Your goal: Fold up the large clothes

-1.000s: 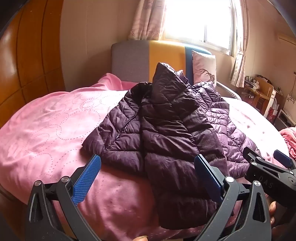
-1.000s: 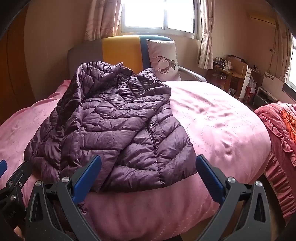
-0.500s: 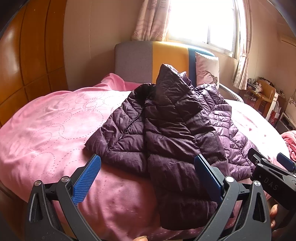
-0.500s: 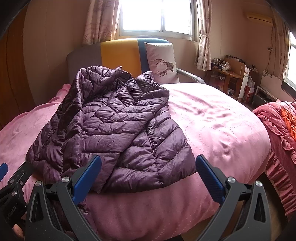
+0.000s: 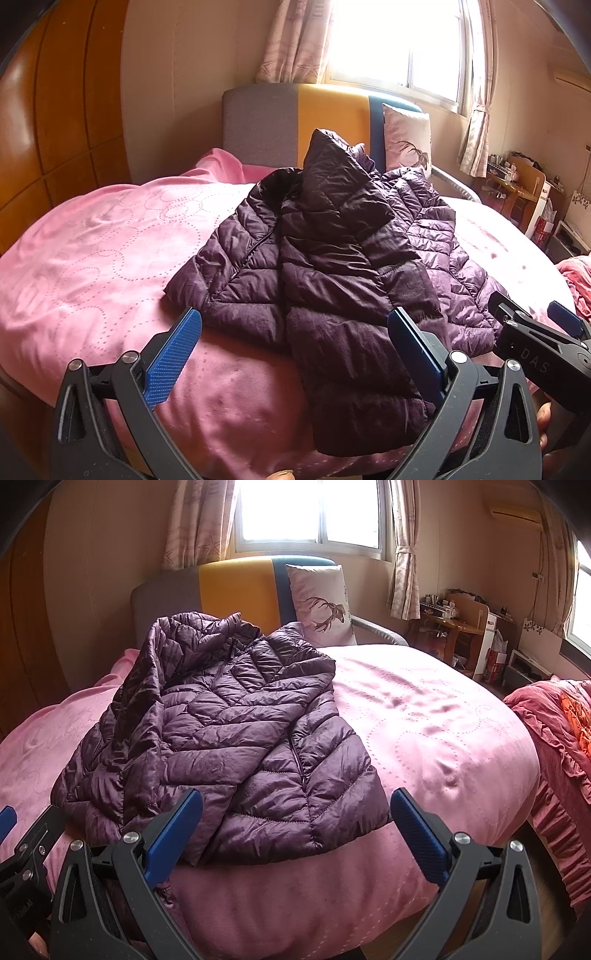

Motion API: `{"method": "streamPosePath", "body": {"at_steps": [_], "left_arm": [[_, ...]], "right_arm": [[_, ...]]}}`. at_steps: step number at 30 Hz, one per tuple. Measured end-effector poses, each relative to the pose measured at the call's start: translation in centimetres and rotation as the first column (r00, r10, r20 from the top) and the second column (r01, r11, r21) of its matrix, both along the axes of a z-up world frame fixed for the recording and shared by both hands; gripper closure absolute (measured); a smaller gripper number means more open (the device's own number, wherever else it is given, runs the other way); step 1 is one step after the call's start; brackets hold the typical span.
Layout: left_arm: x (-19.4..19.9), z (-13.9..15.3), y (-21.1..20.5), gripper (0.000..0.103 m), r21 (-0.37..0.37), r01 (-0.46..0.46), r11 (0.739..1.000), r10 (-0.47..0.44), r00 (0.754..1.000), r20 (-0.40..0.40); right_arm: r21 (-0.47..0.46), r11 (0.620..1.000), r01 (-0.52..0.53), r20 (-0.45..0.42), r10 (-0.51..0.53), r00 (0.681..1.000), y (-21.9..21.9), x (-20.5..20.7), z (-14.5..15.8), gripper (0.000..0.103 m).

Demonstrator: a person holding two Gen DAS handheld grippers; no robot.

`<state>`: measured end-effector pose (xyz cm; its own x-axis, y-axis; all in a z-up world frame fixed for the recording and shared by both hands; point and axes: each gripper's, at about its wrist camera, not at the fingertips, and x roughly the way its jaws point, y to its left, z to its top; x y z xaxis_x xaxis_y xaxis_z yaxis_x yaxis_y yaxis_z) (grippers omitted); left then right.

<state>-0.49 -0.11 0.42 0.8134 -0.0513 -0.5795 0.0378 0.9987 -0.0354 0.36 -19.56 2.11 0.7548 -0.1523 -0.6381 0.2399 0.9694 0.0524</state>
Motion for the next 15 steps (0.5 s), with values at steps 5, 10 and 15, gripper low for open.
{"method": "streamPosePath", "body": {"at_steps": [5,10,15], "left_arm": [[-0.05,0.05,-0.15,0.004,-0.002,0.01,1.0,-0.01,1.0,0.002],[-0.13,0.07,-0.28,0.004,-0.011,0.023,1.0,-0.023,1.0,0.0],[-0.24,0.12,-0.46,0.004,-0.009,0.028,1.0,-0.028,1.0,0.006]], "right_arm": [[0.0,1.0,0.003,0.003,-0.003,1.0,-0.05,-0.05,0.1,0.002],[-0.001,1.0,0.005,0.005,-0.005,1.0,-0.07,-0.07,0.21,0.002],[-0.004,1.0,0.005,0.011,-0.005,1.0,0.02,-0.21,0.43,0.002]]}}
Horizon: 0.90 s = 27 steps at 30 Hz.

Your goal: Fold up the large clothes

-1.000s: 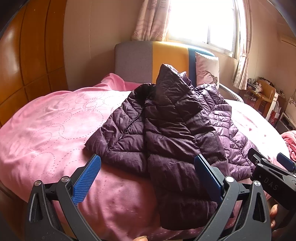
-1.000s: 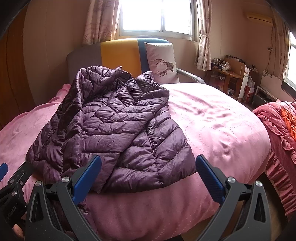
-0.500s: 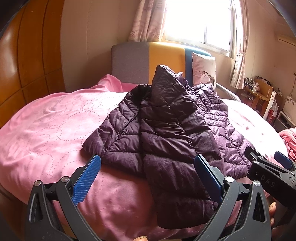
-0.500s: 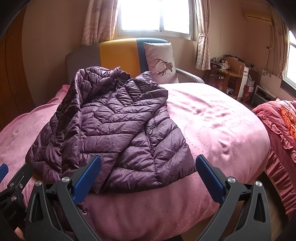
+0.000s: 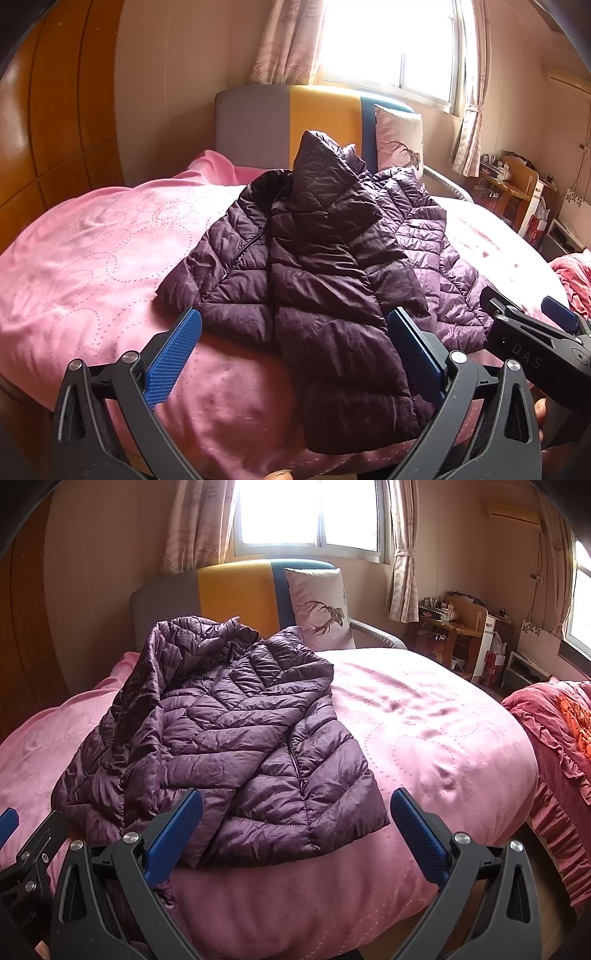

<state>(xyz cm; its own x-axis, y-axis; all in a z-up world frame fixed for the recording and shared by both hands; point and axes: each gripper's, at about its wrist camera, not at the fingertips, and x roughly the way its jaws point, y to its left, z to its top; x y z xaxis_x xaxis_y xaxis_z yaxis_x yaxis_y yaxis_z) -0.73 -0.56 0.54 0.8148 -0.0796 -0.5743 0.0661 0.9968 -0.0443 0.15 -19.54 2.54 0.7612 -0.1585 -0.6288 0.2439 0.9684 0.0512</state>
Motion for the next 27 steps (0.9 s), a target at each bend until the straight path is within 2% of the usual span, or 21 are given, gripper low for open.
{"method": "streamPosePath", "body": {"at_steps": [22,27], "left_arm": [[-0.27,0.33,-0.29,0.004,-0.008,0.018,1.0,-0.017,1.0,0.007],[-0.15,-0.07,-0.9,0.004,0.015,0.038,0.999,-0.038,0.999,-0.005]], "right_arm": [[-0.004,1.0,0.003,0.01,-0.003,1.0,0.09,-0.25,0.22,0.002],[-0.008,1.0,0.014,0.007,-0.014,1.0,-0.49,-0.12,0.11,0.002]]}}
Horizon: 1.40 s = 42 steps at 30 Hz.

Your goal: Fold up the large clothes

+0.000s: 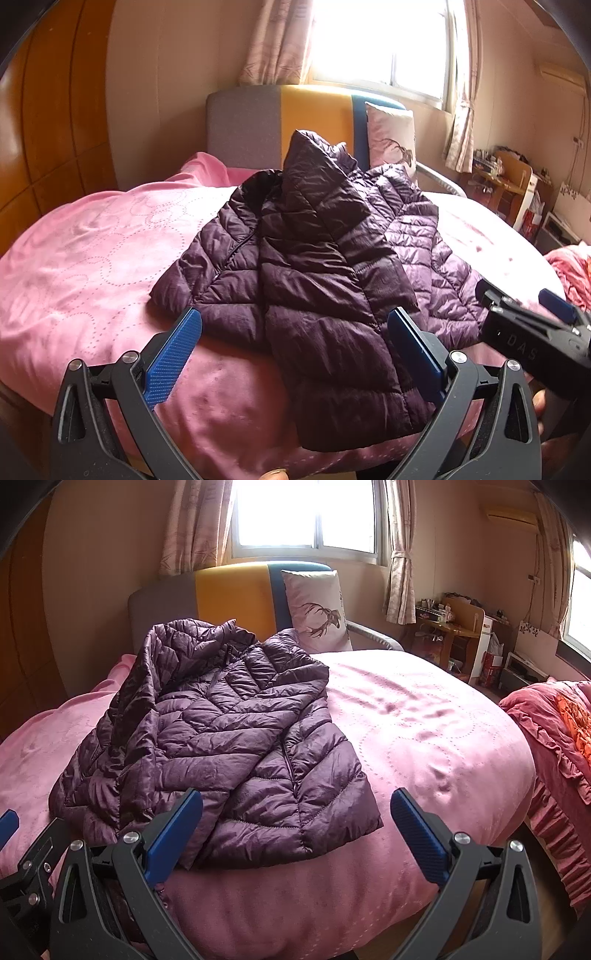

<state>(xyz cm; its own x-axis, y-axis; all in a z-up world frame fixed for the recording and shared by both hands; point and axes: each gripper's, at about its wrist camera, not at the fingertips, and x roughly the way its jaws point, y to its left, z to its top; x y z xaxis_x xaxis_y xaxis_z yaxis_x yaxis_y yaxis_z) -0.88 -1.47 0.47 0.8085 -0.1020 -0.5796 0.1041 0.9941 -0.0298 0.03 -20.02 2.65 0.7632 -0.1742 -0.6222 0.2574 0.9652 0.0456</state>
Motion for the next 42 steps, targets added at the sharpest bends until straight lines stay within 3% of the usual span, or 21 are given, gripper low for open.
{"method": "streamPosePath", "body": {"at_steps": [6,11,13,14,15,16,18,22,24,28,30,31,33,35,37,38,41,42], "left_arm": [[0.9,-1.1,-2.4,0.004,0.026,0.127,0.992,-0.125,0.991,-0.056],[2.2,-3.1,-5.9,0.004,0.104,0.223,0.969,-0.212,0.971,-0.108],[3.3,-4.7,-6.8,0.014,0.123,0.265,0.956,-0.244,0.956,-0.165],[3.7,-5.5,-6.9,0.031,0.122,0.292,0.948,-0.264,0.942,-0.205],[4.1,-6.0,-6.7,0.043,0.122,0.296,0.947,-0.265,0.939,-0.221],[4.2,-6.2,-6.4,0.049,0.109,0.296,0.949,-0.268,0.939,-0.215],[4.1,-5.8,-5.1,0.076,0.057,0.31,0.949,-0.294,0.936,-0.196],[4.6,-3.8,0.2,0.084,-0.185,0.301,0.936,-0.331,0.929,-0.166],[5.1,-2.7,3.0,0.086,-0.231,0.265,0.936,-0.301,0.944,-0.136],[7.6,-0.9,10.8,0.086,-0.291,0.087,0.953,-0.126,0.985,-0.12],[9.0,-0.4,14.7,0.086,-0.287,-0.027,0.958,-0.007,0.993,-0.116],[9.5,-0.3,16.0,0.086,-0.278,-0.063,0.959,0.032,0.993,-0.115],[11.2,-0.1,19.3,0.086,-0.238,-0.164,0.957,0.138,0.983,-0.122],[13.1,-0.4,22.5,0.086,-0.21,-0.269,0.94,0.238,0.958,-0.16],[14.5,-0.6,24.9,0.084,-0.174,-0.369,0.913,0.339,0.923,-0.182],[15.1,-0.6,26.0,0.077,-0.141,-0.445,0.884,0.42,0.89,-0.179],[15.0,0.2,27.7,0.026,-0.124,-0.534,0.836,0.521,0.844,-0.127],[14.0,0.8,28.1,0.024,-0.147,-0.542,0.827,0.537,0.84,-0.078]], "right_arm": [[-0.016,0.998,0.053,0.0,-0.053,0.999,-2.2,0.3,-0.3,0.002],[0.016,0.995,0.096,-0.032,-0.095,0.995,-4.7,0.9,-0.9,0.002],[0.028,0.995,0.096,-0.041,-0.095,0.995,-5.2,1.2,-1.2,0.002],[0.034,0.995,0.089,-0.044,-0.087,0.995,-5.3,1.5,-1.3,0.002],[0.039,0.996,0.077,-0.045,-0.075,0.996,-5.4,1.7,-1.4,0.002],[0.047,0.997,0.059,-0.045,-0.057,0.997,-5.3,2.1,-1.3,0.002],[0.071,0.997,0.015,-0.036,-0.013,0.999,-5.1,2.8,-1.2,0.002],[0.149,0.982,-0.115,-0.029,0.12,0.992,-3.4,5.6,-1.1,0.002],[0.209,0.959,-0.191,-0.044,0.204,0.978,-2.1,7.6,-1.5,0.002],[0.223,0.933,-0.283,-0.116,0.313,0.943,1.3,11.2,-3.7,0.006],[0.212,0.92,-0.33,-0.16,0.365,0.917,3.1,12.4,-5.1,0.02],[0.196,0.916,-0.351,-0.182,0.385,0.905,3.8,12.8,-5.7,0.031],[0.141,0.908,-0.393,-0.191,0.415,0.89,4.6,12.7,-6.1,0.053],[0.103,0.9,-0.424,-0.178,0.436,0.882,4.5,12.3,-5.5,0.077],[0.074,0.909,-0.41,-0.151,0.417,0.896,3.1,12.0,-4.3,0.084],[0.05,0.92,-0.389,-0.129,0.392,0.911,1.9,11.9,-3.4,0.085],[-0.068,0.957,-0.282,-0.079,0.277,0.958,-2.5,11.8,-1.2,0.086],[-0.12,0.966,-0.23,-0.068,0.223,0.972,-4.1,11.9,-0.6,0.086]]}}
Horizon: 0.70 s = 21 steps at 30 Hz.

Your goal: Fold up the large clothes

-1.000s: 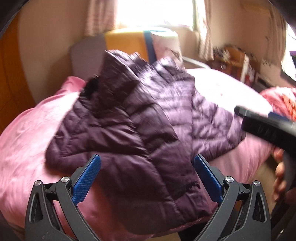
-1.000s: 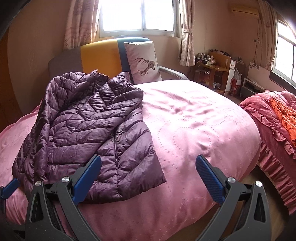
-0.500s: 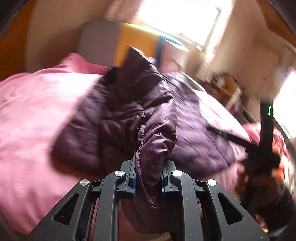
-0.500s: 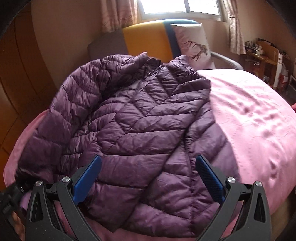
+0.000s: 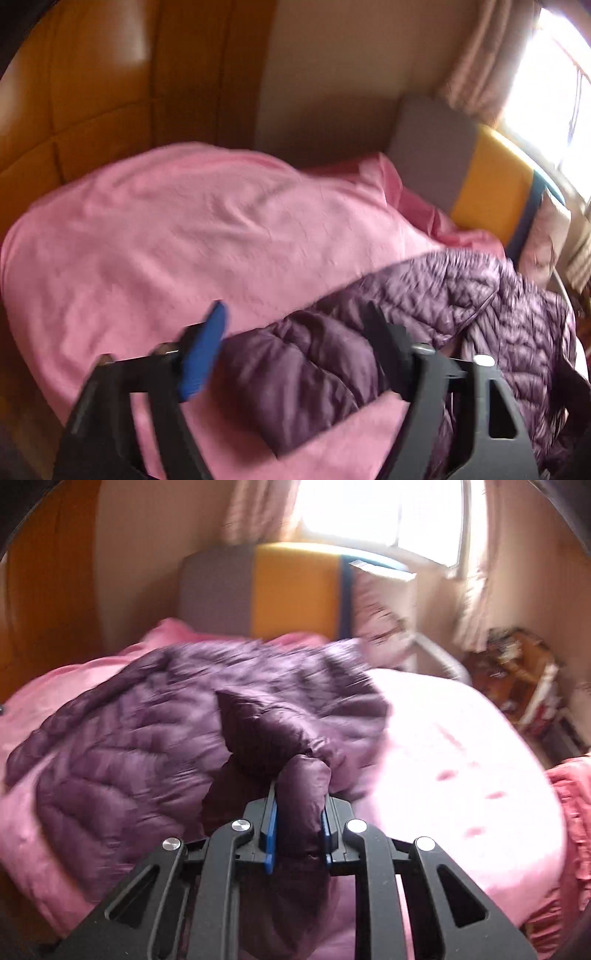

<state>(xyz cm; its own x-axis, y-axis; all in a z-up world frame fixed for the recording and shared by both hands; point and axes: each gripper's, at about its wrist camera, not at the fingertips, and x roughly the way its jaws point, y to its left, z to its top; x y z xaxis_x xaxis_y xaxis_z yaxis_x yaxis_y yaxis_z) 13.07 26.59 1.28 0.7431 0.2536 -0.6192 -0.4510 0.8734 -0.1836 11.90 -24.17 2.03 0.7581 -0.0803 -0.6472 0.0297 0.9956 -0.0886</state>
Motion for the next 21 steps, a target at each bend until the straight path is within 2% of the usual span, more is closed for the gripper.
{"method": "streamPosePath", "body": {"at_steps": [2,4,6,9,10,12,13,14,16,18,19,21], "left_arm": [[-0.9,0.7,-0.5,0.024,-0.007,0.038,0.999,-0.038,0.998,0.045],[-1.9,0.6,-2.0,0.024,-0.015,0.12,0.993,-0.119,0.992,0.053],[-2.2,-0.3,-4.0,0.024,-0.048,0.232,0.971,-0.23,0.972,0.045],[-2.2,-2.5,-7.2,0.024,-0.131,0.364,0.922,-0.364,0.931,0.024],[-1.9,-3.5,-8.4,0.024,-0.163,0.399,0.902,-0.404,0.915,0.005],[-1.5,-5.1,-10.1,0.024,-0.208,0.428,0.879,-0.441,0.897,-0.02],[-1.0,-5.9,-10.6,0.024,-0.232,0.434,0.871,-0.452,0.892,-0.028],[-0.6,-6.5,-11.0,0.024,-0.258,0.435,0.863,-0.458,0.888,-0.034],[0.3,-7.6,-11.4,0.024,-0.33,0.436,0.837,-0.469,0.883,-0.025],[1.1,-8.5,-11.7,0.024,-0.388,0.437,0.811,-0.479,0.878,-0.011],[1.4,-8.7,-11.5,0.024,-0.41,0.435,0.802,-0.48,0.877,-0.008],[2.1,-9.6,-11.7,0.024,-0.458,0.422,0.782,-0.48,0.877,-0.013]], "right_arm": [[-0.087,0.989,0.12,0.023,-0.118,0.993,-3.9,0.6,0.5,0.086],[-0.135,0.964,0.23,0.023,-0.229,0.973,-8.2,1.6,0.2,0.086],[-0.15,0.931,0.333,-0.001,-0.337,0.941,-12.6,3.1,-0.5,0.086],[-0.129,0.88,0.457,-0.061,-0.467,0.882,-18.6,5.2,-1.8,0.085],[-0.119,0.864,0.488,-0.079,-0.498,0.863,-20.2,6.2,-2.1,0.079],[-0.075,0.841,0.536,-0.09,-0.541,0.836,-23.0,7.1,-2.4,0.052],[-0.043,0.825,0.563,-0.084,-0.564,0.821,-24.3,7.2,-2.2,0.023],[-0.008,0.81,0.586,-0.069,-0.586,0.808,-25.2,6.6,-1.9,0.012],[0.023,0.788,0.615,-0.031,-0.615,0.788,-25.6,5.6,-0.8,0.01],[0.037,0.799,0.6,0.011,-0.601,0.799,-24.6,4.3,0.4,0.006],[0.064,0.823,0.565,0.021,-0.567,0.823,-23.7,3.3,0.9,0.005],[0.154,0.884,0.442,-0.011,-0.446,0.895,-21.9,1.2,1.7,0.004]]}}
